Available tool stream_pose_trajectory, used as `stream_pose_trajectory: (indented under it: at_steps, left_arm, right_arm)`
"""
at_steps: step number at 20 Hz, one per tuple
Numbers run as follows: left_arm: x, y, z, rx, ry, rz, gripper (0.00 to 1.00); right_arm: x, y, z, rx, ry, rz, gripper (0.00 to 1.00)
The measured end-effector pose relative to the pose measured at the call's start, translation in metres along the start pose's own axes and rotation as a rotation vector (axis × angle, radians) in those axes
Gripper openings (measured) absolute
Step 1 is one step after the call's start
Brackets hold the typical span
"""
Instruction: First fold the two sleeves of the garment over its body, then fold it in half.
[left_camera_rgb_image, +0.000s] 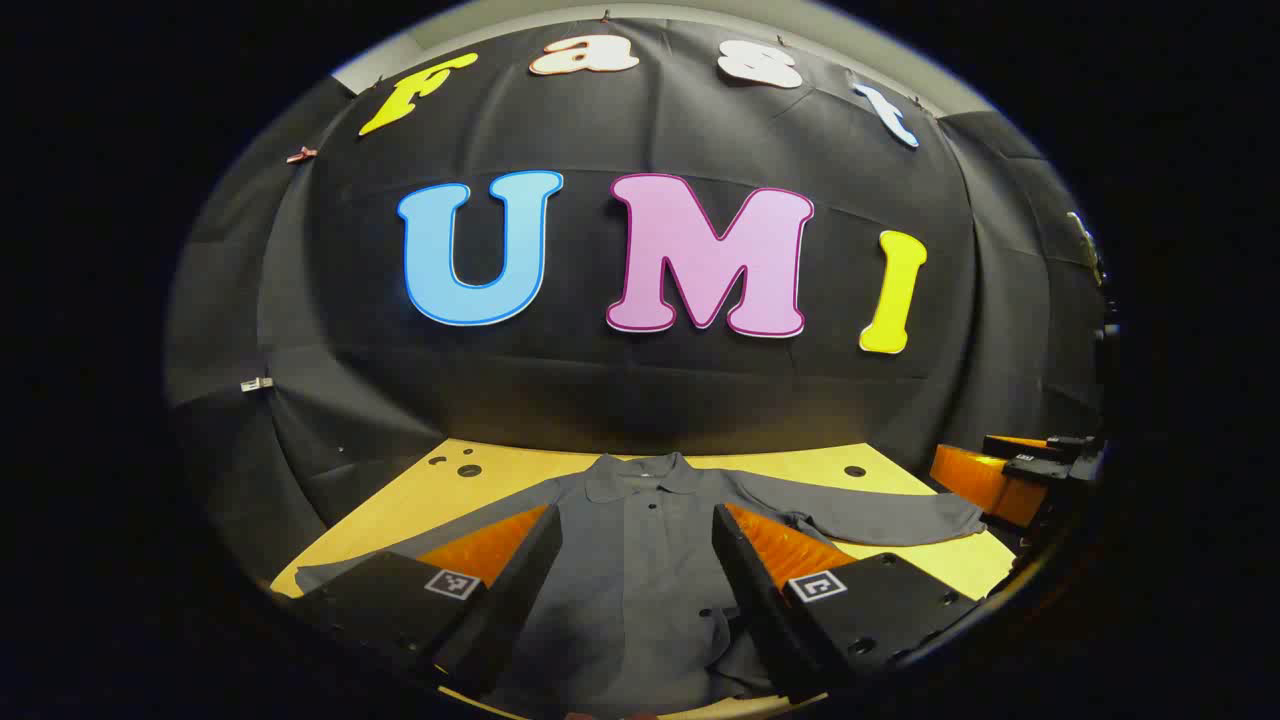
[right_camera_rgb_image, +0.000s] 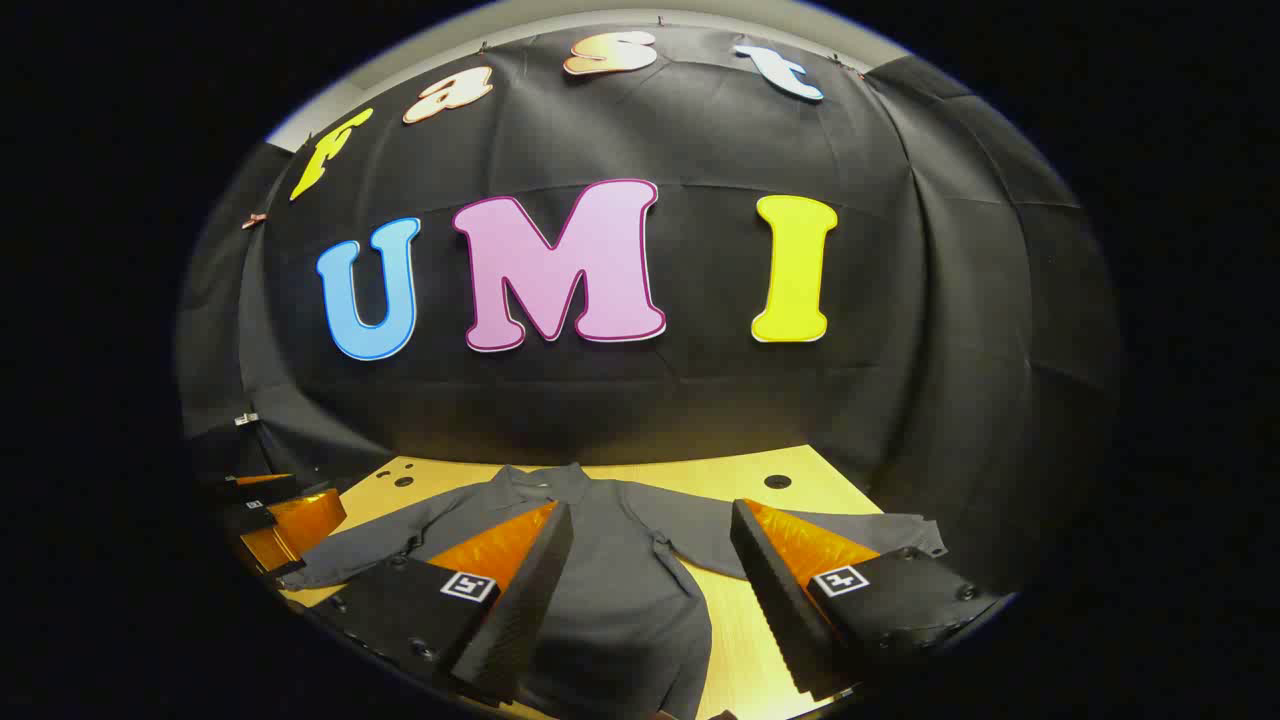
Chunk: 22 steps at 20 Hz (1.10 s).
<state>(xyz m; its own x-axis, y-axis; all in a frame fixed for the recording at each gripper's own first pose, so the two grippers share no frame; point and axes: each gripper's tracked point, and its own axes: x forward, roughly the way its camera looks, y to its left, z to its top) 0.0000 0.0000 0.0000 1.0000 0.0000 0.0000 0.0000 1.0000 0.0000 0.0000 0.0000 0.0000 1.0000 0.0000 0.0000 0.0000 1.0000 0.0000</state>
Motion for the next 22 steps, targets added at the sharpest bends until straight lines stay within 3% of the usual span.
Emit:
stream_pose_trajectory:
  at_steps: [6,22]
  left_arm:
    - [0.001,0.013,0.004,0.035,0.001,0.037,0.96]
    - [0.003,0.024,-0.007,0.087,0.017,0.028,0.96]
  right_arm:
    - [0.010,0.004,-0.004,0.013,0.018,0.010,0.98]
    - [0.030,-0.015,-0.007,0.024,0.029,-0.051,0.98]
